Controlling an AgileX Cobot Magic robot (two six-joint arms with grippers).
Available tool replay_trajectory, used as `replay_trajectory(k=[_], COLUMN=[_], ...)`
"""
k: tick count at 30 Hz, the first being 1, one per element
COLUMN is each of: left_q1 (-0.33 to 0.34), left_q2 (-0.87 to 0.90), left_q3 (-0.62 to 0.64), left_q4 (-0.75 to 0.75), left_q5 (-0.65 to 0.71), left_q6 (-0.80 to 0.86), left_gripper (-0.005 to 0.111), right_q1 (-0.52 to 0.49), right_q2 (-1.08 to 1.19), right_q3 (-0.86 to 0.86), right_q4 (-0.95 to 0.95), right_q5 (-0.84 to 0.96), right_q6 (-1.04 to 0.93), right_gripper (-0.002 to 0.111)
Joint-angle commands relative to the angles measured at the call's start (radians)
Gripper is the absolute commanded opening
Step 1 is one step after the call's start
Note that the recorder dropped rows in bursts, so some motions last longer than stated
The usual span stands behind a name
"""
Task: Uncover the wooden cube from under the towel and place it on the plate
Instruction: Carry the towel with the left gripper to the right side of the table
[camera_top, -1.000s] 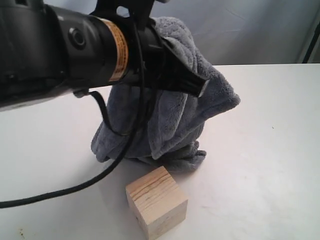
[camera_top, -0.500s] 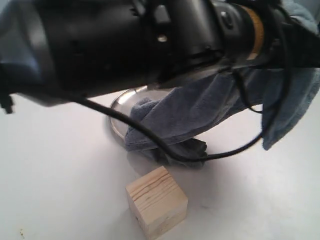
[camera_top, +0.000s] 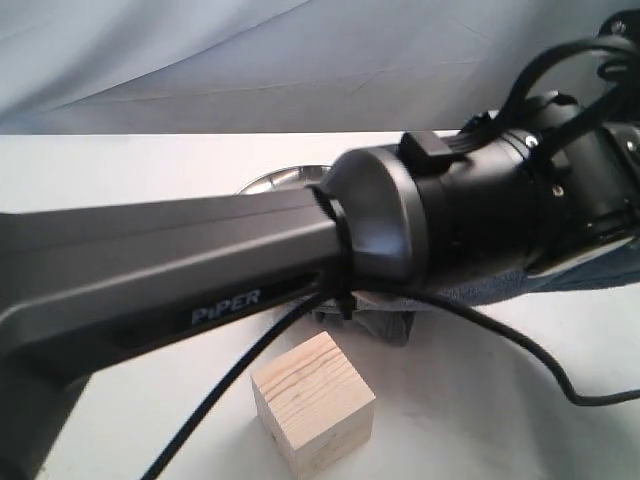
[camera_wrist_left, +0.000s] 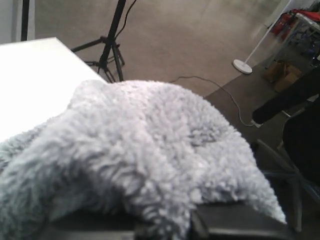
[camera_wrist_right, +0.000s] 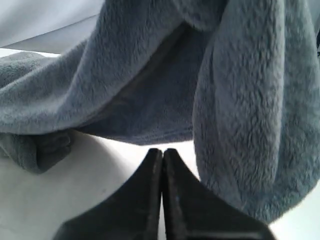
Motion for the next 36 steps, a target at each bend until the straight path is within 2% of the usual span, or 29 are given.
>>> replay_trajectory(k=[1,10,15,21,28,36], left_q1=[-0.009,-0.007,-0.007,-0.007,0.004,0.004], left_q2=[0.012,0.012,0.005,-0.026,-0.037,-0.018], left_q3=[-0.013,-0.013,-0.013,-0.013,-0.013,-0.013], left_q4=[-0.035,-0.028,-0.028,-0.044,-0.275,-0.321], left_q5=[0.082,0.162,0.189,0.329,0.591,0.727], left_q6=[0.006,0.006,0.01,0.043,0.317,0.504], left_gripper=[0.013,0.061,0.075,0.077,0.077,0.077], right_q1=[0.0,0.0,0.0,0.0,0.0,0.0], right_q2=[-0.006,-0.006,-0.006,-0.006,-0.006,-0.006], right_q3=[0.003,0.003,0.003,0.003,0.003,0.003], right_q4=[0.005,0.005,0.005,0.005,0.005,0.005], right_q5=[0.012,0.012,0.012,0.012,0.012,0.012], right_q6=[0.004,0.004,0.004,0.004,0.004,0.004], right_gripper=[0.003,0.003,0.003,0.003,0.003,0.003])
